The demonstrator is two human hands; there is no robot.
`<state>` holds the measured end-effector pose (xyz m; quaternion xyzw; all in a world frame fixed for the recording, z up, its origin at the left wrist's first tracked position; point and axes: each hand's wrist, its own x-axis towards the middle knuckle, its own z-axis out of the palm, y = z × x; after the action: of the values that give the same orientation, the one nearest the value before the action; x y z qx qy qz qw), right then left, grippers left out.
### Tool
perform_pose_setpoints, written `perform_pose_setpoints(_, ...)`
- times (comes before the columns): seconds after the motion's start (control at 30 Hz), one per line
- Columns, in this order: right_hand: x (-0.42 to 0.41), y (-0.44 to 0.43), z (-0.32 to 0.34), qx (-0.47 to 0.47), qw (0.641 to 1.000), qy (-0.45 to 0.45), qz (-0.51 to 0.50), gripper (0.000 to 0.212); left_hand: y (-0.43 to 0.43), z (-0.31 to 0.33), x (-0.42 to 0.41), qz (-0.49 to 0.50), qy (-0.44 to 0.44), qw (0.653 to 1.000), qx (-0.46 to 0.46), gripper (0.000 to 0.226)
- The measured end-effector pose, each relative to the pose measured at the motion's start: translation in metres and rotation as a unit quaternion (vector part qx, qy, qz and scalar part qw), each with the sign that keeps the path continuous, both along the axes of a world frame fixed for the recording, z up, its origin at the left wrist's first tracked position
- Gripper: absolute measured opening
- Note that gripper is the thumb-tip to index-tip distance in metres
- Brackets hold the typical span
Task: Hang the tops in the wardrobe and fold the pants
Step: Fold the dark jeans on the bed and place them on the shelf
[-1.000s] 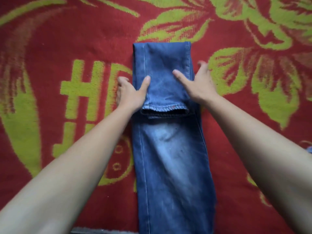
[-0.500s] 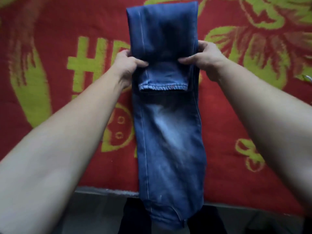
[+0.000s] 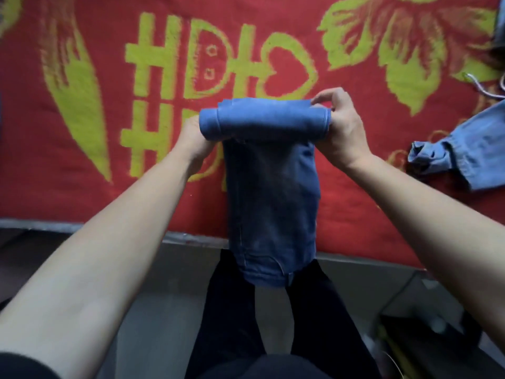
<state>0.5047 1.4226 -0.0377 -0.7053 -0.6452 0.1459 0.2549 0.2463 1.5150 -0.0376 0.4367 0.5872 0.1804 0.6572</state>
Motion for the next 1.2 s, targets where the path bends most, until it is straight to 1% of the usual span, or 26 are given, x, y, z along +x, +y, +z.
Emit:
perform_pose_setpoints(0.07,0.000,-0.028,-0.007,-0.052,0.996,-0.036,0.060,0.026,-0.028,-0.011,-0.015,-0.008,0.005,0.999,-0.031,0.037)
perform_pose_setpoints(0.1,0.000,-0.041,-0.010,-0.088,0.991,-0.053,0.090,0.021,-0.041,-0.019,-0.022,-0.021,0.032,0.998,-0.049,0.036)
perform_pose_setpoints(0.13,-0.001,-0.051,-0.013,-0.125,0.984,-0.062,0.111,0.020,-0.052,-0.027,-0.027,-0.030,0.060,0.995,-0.073,0.034)
perform_pose_setpoints(0.17,-0.003,-0.061,-0.015,-0.166,0.979,-0.052,0.110,0.027,-0.061,-0.034,-0.030,-0.026,0.079,0.991,-0.102,0.029)
perform_pose_setpoints(0.2,-0.007,-0.068,-0.017,-0.206,0.975,-0.016,0.080,0.035,-0.067,-0.039,-0.031,-0.009,0.086,0.987,-0.134,0.020)
perform_pose_setpoints(0.23,-0.011,-0.071,-0.019,-0.238,0.971,0.029,0.019,0.038,-0.071,-0.042,-0.029,0.010,0.086,0.982,-0.165,0.010)
perform_pose_setpoints(0.27,-0.014,-0.072,-0.023,-0.255,0.963,0.065,-0.057,0.034,-0.074,-0.045,-0.026,0.023,0.081,0.978,-0.190,0.007)
perform_pose_setpoints(0.3,-0.018,-0.069,-0.025,-0.273,0.947,0.099,-0.138,0.026,-0.074,-0.048,-0.022,0.024,0.075,0.976,-0.202,0.019)
perform_pose_setpoints(0.33,-0.023,-0.065,-0.028,-0.298,0.920,0.147,-0.208,0.025,-0.073,-0.051,-0.018,0.019,0.071,0.977,-0.201,0.030)
perform_pose_setpoints(0.4,-0.030,-0.059,-0.032,-0.352,0.848,0.260,-0.298,0.050,-0.071,-0.057,-0.011,0.017,0.065,0.981,-0.180,0.041)
perform_pose_setpoints(0.43,-0.032,-0.056,-0.033,-0.364,0.827,0.289,-0.317,0.056,-0.070,-0.059,-0.008,0.023,0.060,0.983,-0.173,0.043)
perform_pose_setpoints(0.47,-0.032,-0.055,-0.036,-0.371,0.818,0.301,-0.321,0.055,-0.069,-0.062,-0.004,0.031,0.056,0.983,-0.170,0.041)
perform_pose_setpoints(0.57,-0.035,-0.053,-0.044,-0.389,0.803,0.340,-0.297,0.035,-0.066,-0.066,0.005,0.043,0.057,0.983,-0.172,0.032)
perform_pose_setpoints(0.6,-0.037,-0.051,-0.047,-0.381,0.811,0.341,-0.284,0.032,-0.065,-0.067,0.009,0.047,0.056,0.982,-0.174,0.029)
perform_pose_setpoints(0.67,-0.038,-0.045,-0.050,-0.335,0.841,0.330,-0.268,0.031,-0.058,-0.068,0.016,0.070,0.041,0.985,-0.154,0.025)
perform_pose_setpoints(0.73,-0.038,-0.036,-0.050,-0.277,0.863,0.325,-0.271,0.029,-0.045,-0.071,0.021,0.099,0.029,0.990,-0.100,0.021)
perform_pose_setpoints(0.77,-0.037,-0.030,-0.052,-0.264,0.869,0.318,-0.271,0.029,-0.037,-0.073,0.022,0.099,0.038,0.992,-0.073,0.020)
perform_pose_setpoints(0.8,-0.034,-0.024,-0.054,-0.267,0.875,0.302,-0.269,0.029,-0.030,-0.076,0.022,0.086,0.057,0.993,-0.053,0.020)
perform_pose_setpoints(0.87,-0.030,-0.014,-0.060,-0.315,0.878,0.242,-0.267,0.038,-0.020,-0.082,0.020,0.061,0.089,0.992,-0.060,0.026)
perform_pose_setpoints(0.93,-0.025,-0.007,-0.066,-0.373,0.864,0.190,-0.279,0.052,-0.017,-0.088,0.018,0.059,0.090,0.989,-0.102,0.032)
perform_pose_setpoints(0.97,-0.024,-0.005,-0.067,-0.391,0.854,0.186,-0.290,0.059,-0.017,-0.088,0.018,0.057,0.088,0.987,-0.119,0.035)
perform_pose_setpoints(1.03,-0.022,-0.004,-0.067,-0.395,0.838,0.207,-0.314,0.070,-0.020,-0.089,0.015,0.046,0.083,0.984,-0.148,0.043)
perform_pose_setpoints(1.1,-0.020,-0.007,-0.067,-0.389,0.814,0.265,-0.341,0.082,-0.023,-0.089,0.012,0.030,0.093,0.980,-0.173,0.051)
perform_pose_setpoints(1.17,-0.016,-0.007,-0.063,-0.405,0.757,0.373,-0.351,0.089,-0.022,-0.088,0.010,0.042,0.110,0.976,-0.185,0.064)
perform_pose_setpoints(1.2,-0.012,-0.006,-0.060,-0.421,0.730,0.419,-0.337,0.086,-0.020,-0.087,0.010,0.054,0.113,0.975,-0.184,0.070)
